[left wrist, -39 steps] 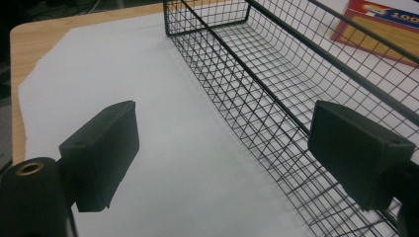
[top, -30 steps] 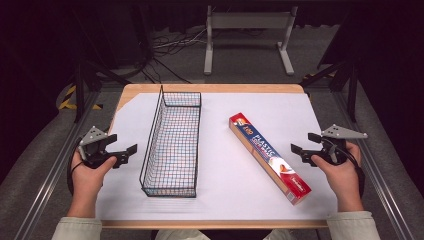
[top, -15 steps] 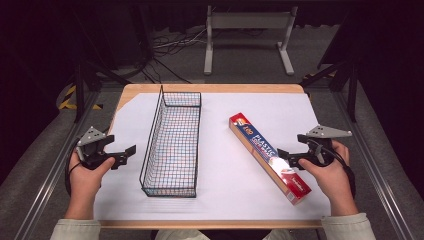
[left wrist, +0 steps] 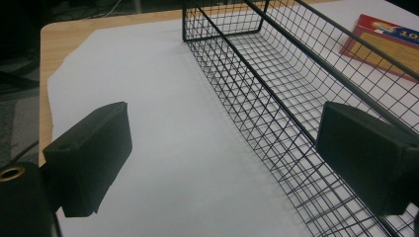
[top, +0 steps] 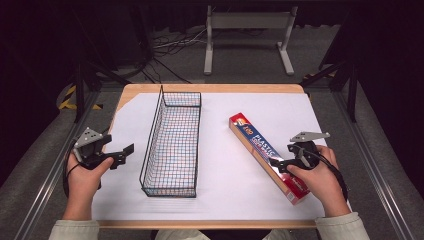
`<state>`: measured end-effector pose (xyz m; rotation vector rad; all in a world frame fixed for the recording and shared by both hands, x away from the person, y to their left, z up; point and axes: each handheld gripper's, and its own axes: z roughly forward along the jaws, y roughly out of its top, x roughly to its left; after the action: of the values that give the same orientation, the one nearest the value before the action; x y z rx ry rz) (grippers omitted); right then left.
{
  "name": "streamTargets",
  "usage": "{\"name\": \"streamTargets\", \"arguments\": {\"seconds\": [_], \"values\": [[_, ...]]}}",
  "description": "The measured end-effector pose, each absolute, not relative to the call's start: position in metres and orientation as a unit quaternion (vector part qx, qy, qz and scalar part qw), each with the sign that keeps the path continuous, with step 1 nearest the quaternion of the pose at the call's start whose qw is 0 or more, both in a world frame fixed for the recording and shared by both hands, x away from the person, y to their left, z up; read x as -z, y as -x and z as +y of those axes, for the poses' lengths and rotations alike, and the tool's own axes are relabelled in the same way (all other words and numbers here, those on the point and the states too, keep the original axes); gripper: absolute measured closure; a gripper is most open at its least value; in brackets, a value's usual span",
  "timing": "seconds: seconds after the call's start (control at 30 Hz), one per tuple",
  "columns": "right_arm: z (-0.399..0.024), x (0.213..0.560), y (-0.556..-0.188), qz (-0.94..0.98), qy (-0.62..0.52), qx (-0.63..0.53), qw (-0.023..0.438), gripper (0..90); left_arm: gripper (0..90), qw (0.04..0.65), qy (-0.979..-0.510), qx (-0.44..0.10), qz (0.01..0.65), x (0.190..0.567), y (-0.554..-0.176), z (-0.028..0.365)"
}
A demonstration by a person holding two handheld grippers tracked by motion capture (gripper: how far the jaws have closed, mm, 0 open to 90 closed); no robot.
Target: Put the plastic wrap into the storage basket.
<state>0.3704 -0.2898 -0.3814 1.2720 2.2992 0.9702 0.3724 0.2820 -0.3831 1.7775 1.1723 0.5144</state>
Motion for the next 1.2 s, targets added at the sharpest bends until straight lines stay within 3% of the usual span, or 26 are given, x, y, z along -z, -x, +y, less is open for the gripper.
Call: {"name": "streamTargets", "arguments": {"seconds": [0.17,0.53,0.7,0.8,0.87,1.03,1.2], "values": [[-0.285,0.391,-0.371,0.82,-0.457,-0.311,0.149,16.3,4.3,0.457,-0.721,-0.203,0.48,0.384,-0.374,0.28],[-0.279,0.409,-0.372,0.831,-0.481,-0.248,0.126,22.7,7.6,0.439,-0.73,-0.208,0.481,0.384,-0.375,0.287],[-0.277,0.413,-0.373,0.835,-0.484,-0.23,0.124,21.4,12.8,0.436,-0.735,-0.202,0.478,0.385,-0.374,0.288],[-0.275,0.414,-0.374,0.836,-0.486,-0.22,0.131,21.6,18.8,0.427,-0.743,-0.197,0.476,0.386,-0.374,0.289],[-0.274,0.414,-0.374,0.834,-0.492,-0.212,0.131,22.3,27.3,0.42,-0.745,-0.191,0.482,0.387,-0.374,0.289],[-0.267,0.415,-0.374,0.84,-0.489,-0.203,0.118,35.8,28.4,0.431,-0.737,-0.199,0.481,0.388,-0.374,0.29],[-0.264,0.415,-0.374,0.84,-0.493,-0.189,0.125,39.4,24.8,0.436,-0.735,-0.2,0.479,0.385,-0.374,0.289]]}}
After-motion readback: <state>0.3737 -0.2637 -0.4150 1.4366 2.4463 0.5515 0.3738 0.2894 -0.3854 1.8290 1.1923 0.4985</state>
